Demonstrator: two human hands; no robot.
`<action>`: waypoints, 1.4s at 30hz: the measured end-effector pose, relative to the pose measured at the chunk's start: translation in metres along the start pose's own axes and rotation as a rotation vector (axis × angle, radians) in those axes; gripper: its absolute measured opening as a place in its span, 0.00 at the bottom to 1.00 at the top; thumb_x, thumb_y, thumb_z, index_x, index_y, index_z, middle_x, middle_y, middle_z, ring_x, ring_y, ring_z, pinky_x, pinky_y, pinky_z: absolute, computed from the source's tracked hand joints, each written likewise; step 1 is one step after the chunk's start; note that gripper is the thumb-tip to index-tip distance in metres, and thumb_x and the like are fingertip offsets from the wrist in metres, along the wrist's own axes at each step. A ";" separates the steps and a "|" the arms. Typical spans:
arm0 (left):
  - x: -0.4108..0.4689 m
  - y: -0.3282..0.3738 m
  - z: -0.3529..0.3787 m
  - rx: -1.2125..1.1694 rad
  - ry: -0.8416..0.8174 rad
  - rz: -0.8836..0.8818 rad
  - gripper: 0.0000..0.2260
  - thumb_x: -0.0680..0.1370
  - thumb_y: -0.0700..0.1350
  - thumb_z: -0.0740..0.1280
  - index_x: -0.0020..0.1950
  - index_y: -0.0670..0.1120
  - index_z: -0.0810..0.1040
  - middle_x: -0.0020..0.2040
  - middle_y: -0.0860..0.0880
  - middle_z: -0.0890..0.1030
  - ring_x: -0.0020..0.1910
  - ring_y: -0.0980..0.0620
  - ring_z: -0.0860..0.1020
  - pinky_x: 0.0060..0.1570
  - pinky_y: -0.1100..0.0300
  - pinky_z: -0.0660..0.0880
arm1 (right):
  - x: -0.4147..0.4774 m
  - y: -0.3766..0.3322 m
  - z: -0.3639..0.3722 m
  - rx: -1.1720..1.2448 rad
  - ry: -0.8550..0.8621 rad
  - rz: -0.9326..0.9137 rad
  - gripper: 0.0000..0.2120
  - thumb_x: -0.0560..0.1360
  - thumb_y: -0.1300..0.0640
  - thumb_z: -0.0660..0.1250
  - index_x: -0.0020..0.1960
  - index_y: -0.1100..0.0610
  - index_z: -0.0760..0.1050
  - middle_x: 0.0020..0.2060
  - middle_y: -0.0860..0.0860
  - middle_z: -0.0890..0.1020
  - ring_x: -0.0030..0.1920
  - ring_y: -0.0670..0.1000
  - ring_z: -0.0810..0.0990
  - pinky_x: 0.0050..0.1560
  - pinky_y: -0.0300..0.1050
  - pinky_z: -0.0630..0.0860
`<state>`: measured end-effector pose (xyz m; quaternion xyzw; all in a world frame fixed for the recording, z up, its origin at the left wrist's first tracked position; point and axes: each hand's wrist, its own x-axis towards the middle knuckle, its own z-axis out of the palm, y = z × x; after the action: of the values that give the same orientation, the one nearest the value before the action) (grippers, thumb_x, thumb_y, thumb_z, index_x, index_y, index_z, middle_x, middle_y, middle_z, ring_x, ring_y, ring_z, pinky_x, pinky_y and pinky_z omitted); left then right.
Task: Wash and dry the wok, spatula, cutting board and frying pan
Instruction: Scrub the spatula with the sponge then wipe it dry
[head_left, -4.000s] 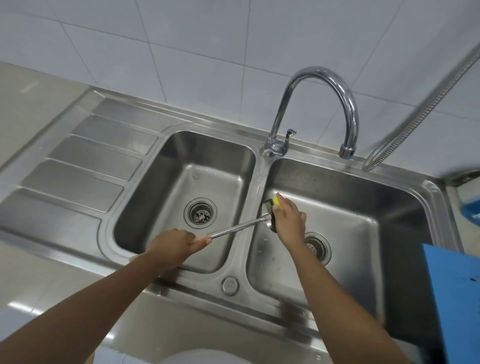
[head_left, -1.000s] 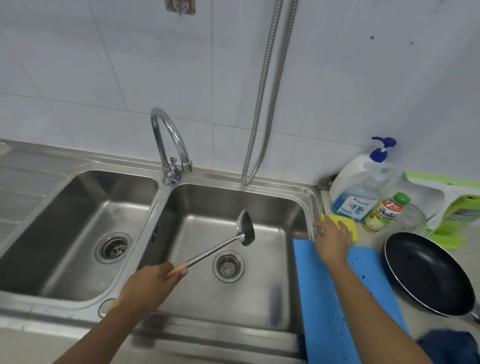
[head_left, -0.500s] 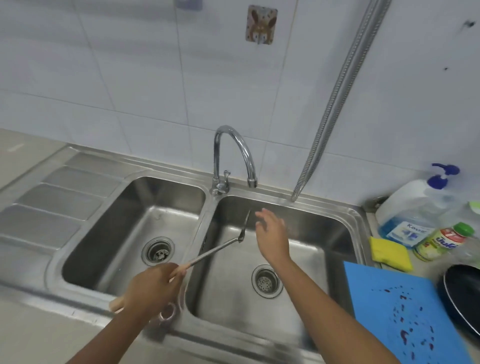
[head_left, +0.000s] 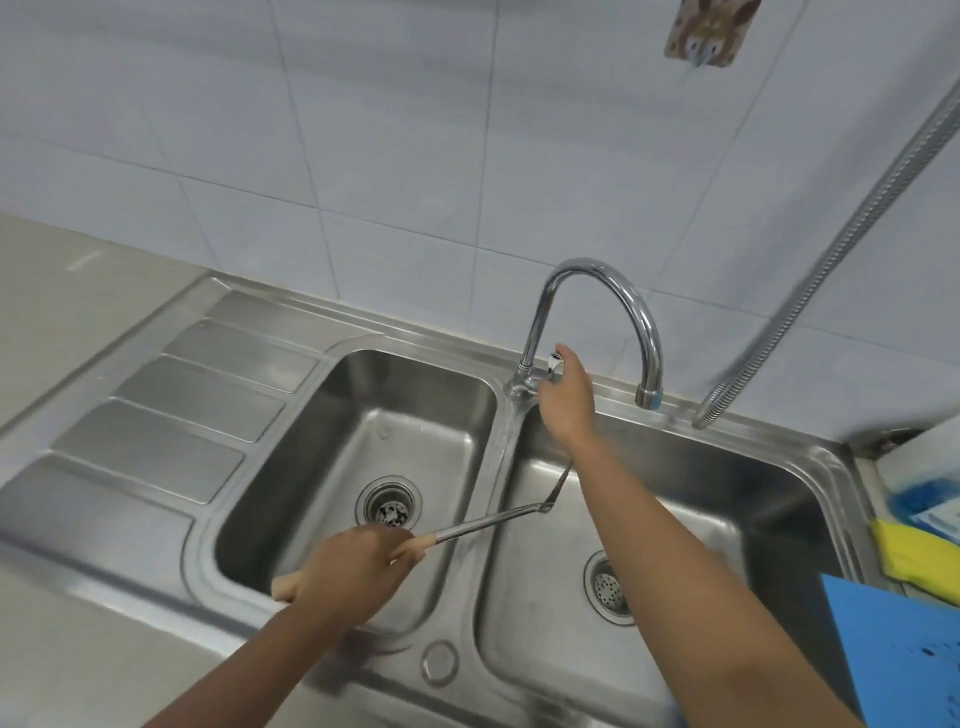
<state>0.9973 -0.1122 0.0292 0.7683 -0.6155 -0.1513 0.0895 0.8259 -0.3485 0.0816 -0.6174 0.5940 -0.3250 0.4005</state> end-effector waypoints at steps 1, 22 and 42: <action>0.003 -0.004 0.001 -0.012 -0.008 -0.001 0.16 0.78 0.64 0.58 0.53 0.55 0.77 0.47 0.57 0.80 0.48 0.57 0.78 0.45 0.59 0.73 | -0.003 0.001 0.002 -0.004 0.022 -0.010 0.25 0.77 0.69 0.57 0.73 0.55 0.65 0.66 0.52 0.71 0.55 0.46 0.71 0.45 0.27 0.65; 0.037 0.022 0.025 -0.311 -0.274 0.134 0.20 0.76 0.69 0.58 0.31 0.59 0.73 0.25 0.51 0.70 0.28 0.53 0.70 0.33 0.57 0.66 | -0.101 0.119 -0.051 0.266 0.353 0.522 0.22 0.78 0.61 0.63 0.72 0.58 0.67 0.65 0.54 0.74 0.61 0.56 0.76 0.64 0.51 0.72; 0.042 0.002 0.018 0.003 0.350 0.357 0.18 0.64 0.35 0.79 0.52 0.46 0.85 0.36 0.52 0.76 0.32 0.49 0.73 0.33 0.59 0.62 | -0.111 0.111 -0.038 0.734 0.263 0.637 0.03 0.78 0.63 0.64 0.48 0.58 0.76 0.40 0.54 0.79 0.40 0.49 0.78 0.43 0.41 0.75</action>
<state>0.9978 -0.1530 0.0076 0.6622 -0.7166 0.0033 0.2190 0.7310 -0.2394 0.0101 -0.1776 0.6447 -0.4491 0.5925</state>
